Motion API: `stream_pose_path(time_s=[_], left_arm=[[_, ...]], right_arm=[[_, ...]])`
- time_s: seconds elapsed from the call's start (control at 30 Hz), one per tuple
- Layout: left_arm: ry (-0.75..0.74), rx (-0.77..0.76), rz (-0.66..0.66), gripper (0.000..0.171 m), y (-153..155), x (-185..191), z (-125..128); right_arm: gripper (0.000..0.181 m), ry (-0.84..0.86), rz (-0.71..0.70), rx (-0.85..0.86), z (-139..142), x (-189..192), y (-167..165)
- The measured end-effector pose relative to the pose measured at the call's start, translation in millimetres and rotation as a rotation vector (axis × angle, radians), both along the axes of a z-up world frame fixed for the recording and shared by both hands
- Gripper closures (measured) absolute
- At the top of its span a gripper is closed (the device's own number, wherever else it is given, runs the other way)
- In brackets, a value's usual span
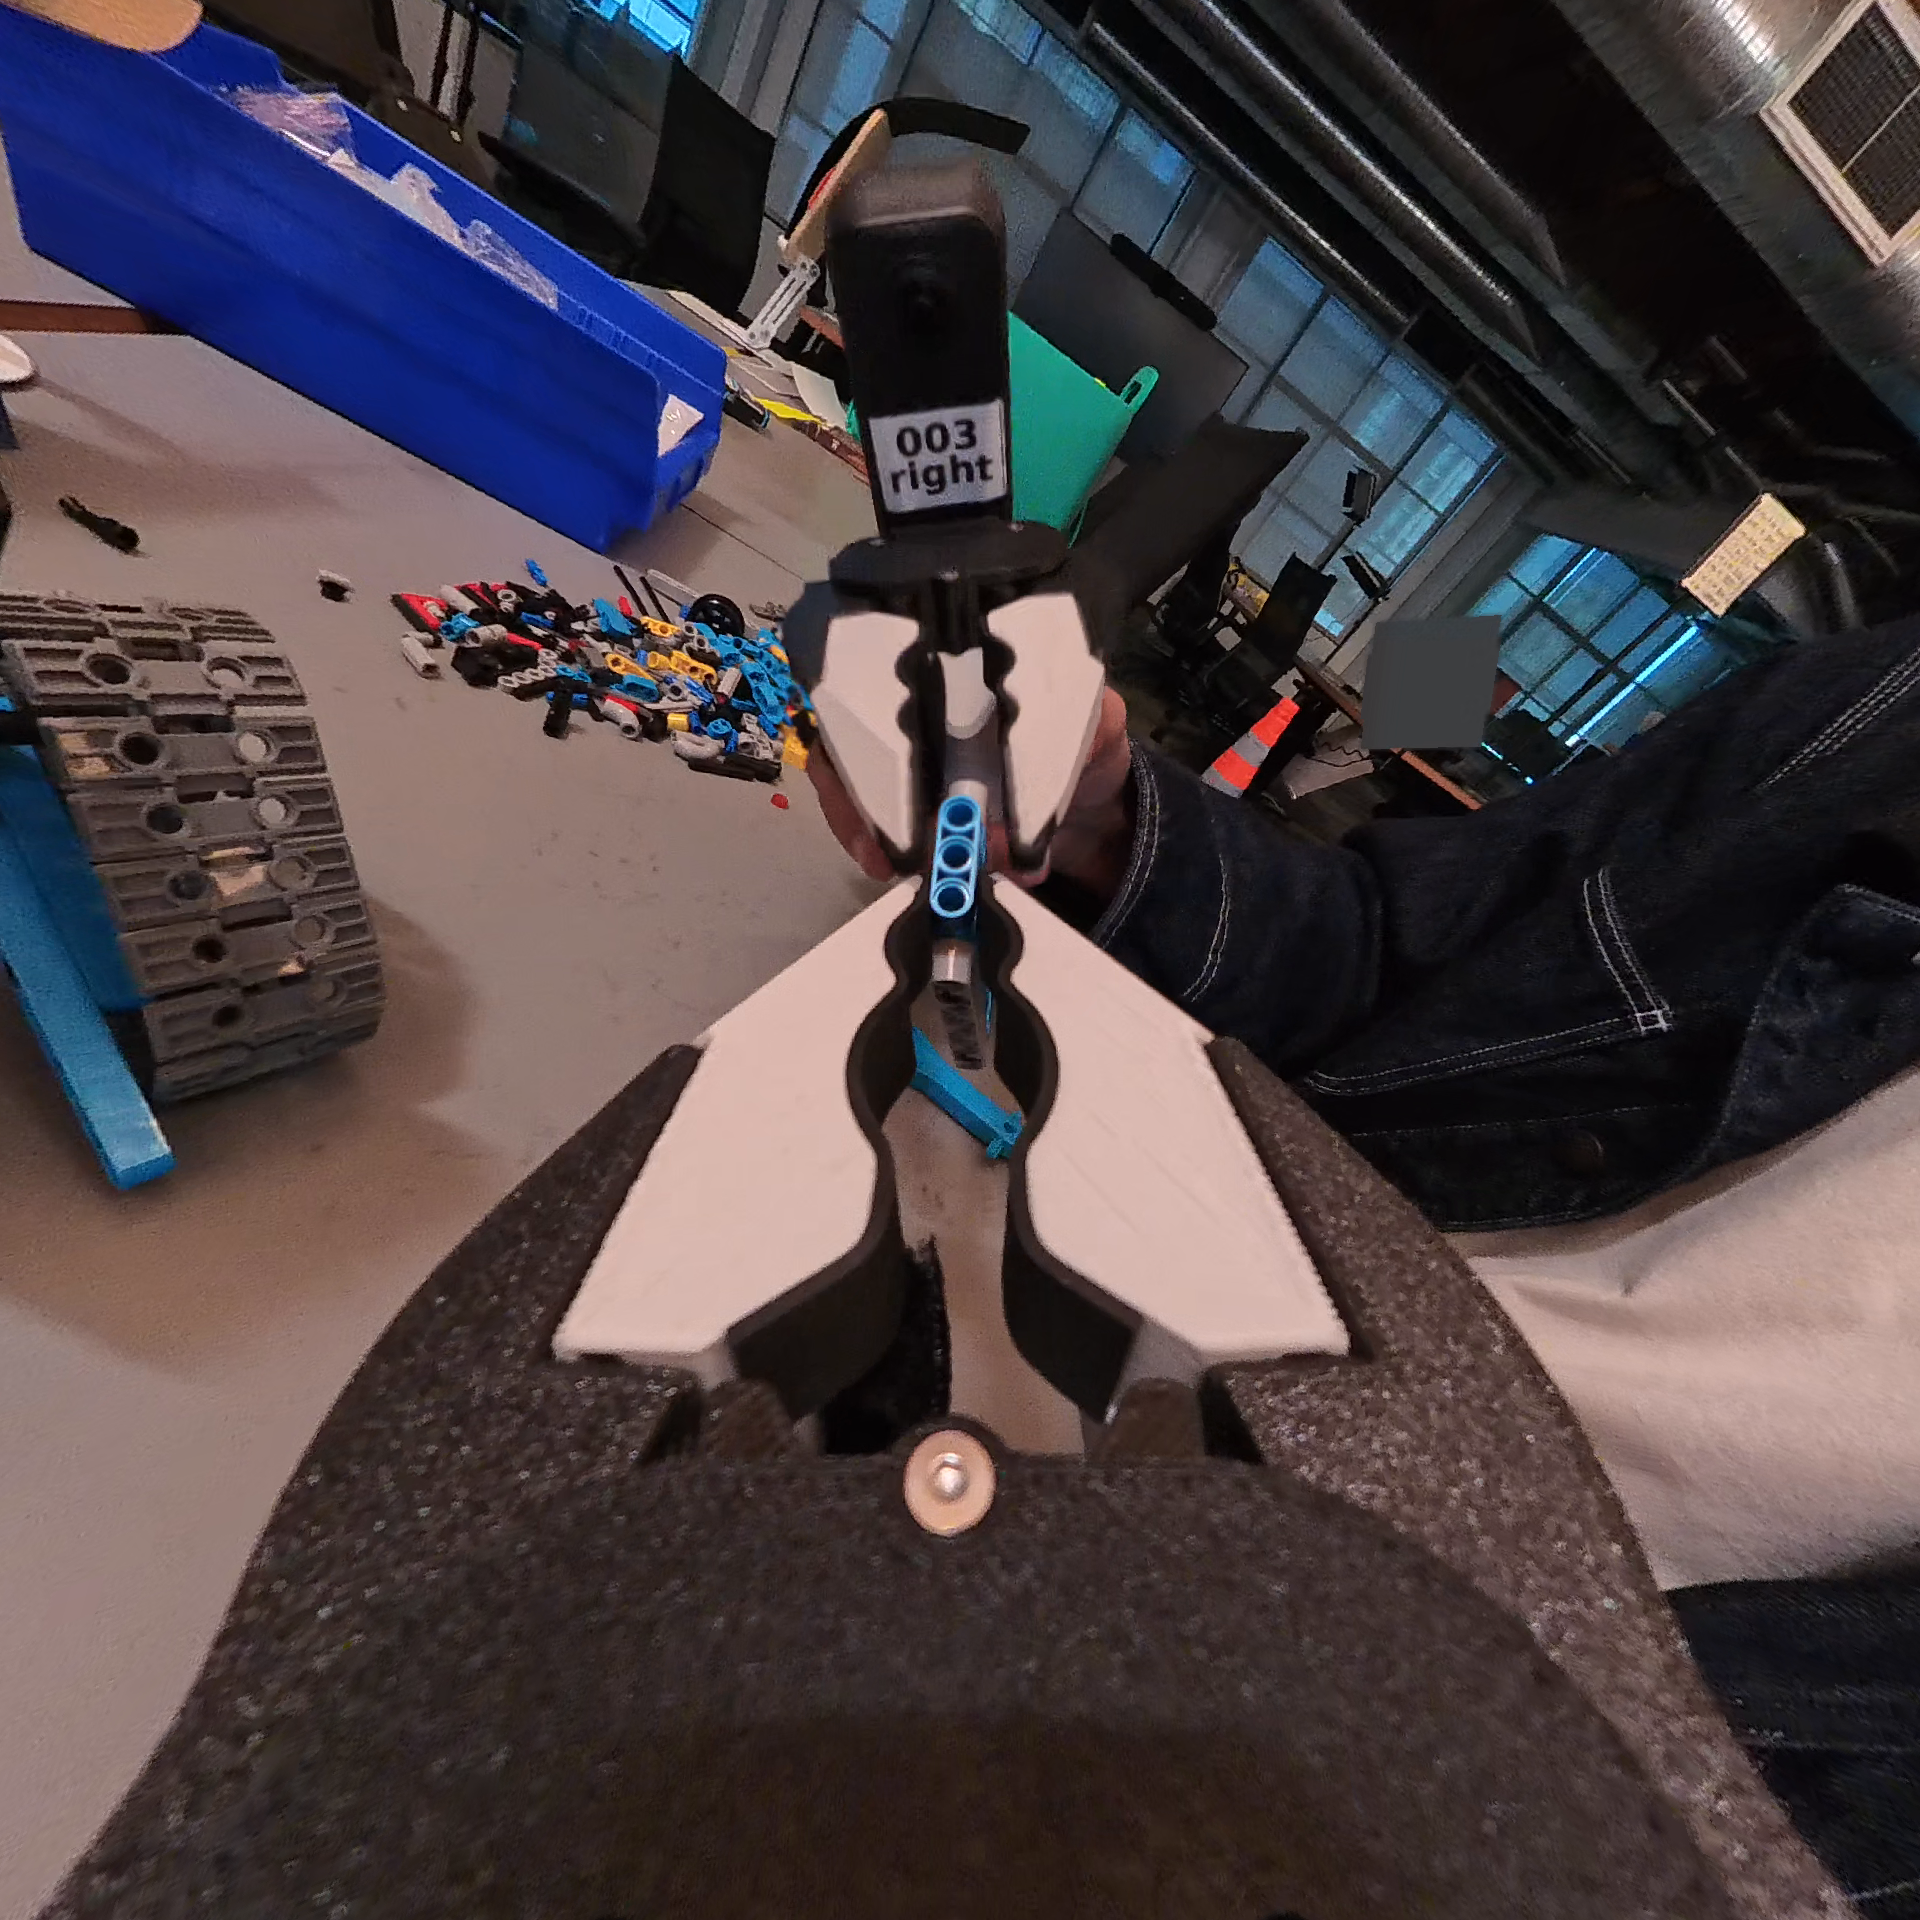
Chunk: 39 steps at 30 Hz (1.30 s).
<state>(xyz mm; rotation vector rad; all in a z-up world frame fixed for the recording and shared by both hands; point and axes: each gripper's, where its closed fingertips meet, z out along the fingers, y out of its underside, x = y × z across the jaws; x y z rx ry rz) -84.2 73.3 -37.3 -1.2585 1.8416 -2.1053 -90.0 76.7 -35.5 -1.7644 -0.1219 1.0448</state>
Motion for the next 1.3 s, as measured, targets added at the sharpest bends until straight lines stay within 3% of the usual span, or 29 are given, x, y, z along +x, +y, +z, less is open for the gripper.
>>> stream_pose_path(time_s=[0.1,0.23,0.5,0.67,0.7,0.77,0.8,0.87,0.97,1.07,1.3], left_arm=[[0.002,0.007,0.002,0.166,0,1,-1],[0.003,0.032,-0.003,0.166,-1,0,-4],[0.003,0.023,-0.003,0.166,-2,0,-4],[-0.049,0.001,0.023,0.166,0,0,5],[-0.058,0.008,0.041,0.166,6,0,6],[-0.05,-0.006,0.108,0.166,34,-1,5],[-0.058,-0.043,0.139,0.167,48,-2,9],[-0.09,-0.123,0.138,0.166,55,-4,23],[-0.082,-0.126,0.105,0.166,45,-3,22],[-0.071,-0.144,0.082,0.166,42,-6,21],[0.032,-0.172,0.141,0.165,49,5,7]], right_arm=[[0.176,-0.063,-0.044,0.034,1,4,2],[0.174,-0.018,-0.059,0.058,9,8,2],[0.176,-0.099,-0.057,0.041,0,5,3],[0.176,-0.038,-0.08,0.091,12,8,4],[0.177,0.021,-0.14,0.151,26,23,1],[0.177,0.283,-0.285,0.32,70,90,-28],[0.178,0.245,-0.373,0.323,69,115,-37],[0.177,0.165,-0.379,0.283,59,112,-37],[0.176,0.189,-0.309,0.224,49,90,-18],[0.176,0.102,-0.301,0.127,28,85,-11],[0.176,-0.14,-0.564,-0.24,-48,153,-19]])
